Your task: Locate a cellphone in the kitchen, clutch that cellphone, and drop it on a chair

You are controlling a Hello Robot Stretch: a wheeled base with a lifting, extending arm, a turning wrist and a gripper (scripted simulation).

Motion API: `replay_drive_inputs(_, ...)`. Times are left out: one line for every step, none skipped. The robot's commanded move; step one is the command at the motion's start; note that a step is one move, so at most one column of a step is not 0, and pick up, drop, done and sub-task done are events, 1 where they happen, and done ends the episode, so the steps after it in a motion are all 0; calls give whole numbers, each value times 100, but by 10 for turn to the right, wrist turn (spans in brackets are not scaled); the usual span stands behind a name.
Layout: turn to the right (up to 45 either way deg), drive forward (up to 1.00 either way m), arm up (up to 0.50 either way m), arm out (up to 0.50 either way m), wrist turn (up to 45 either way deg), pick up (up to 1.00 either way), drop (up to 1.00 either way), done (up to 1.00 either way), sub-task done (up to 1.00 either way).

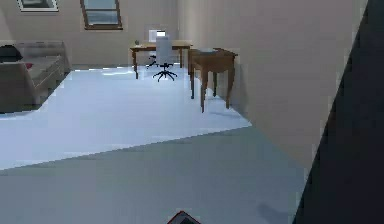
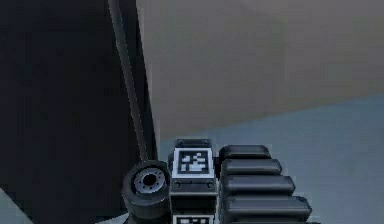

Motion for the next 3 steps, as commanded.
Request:
replay_drive_inputs(-450,0,0,0,0,0,0,0,0)
replay_drive_inputs(-150,0,0,0,0,0,0,0,0)
replay_drive_inputs(0,100,0,0,0,0,0,0,0)
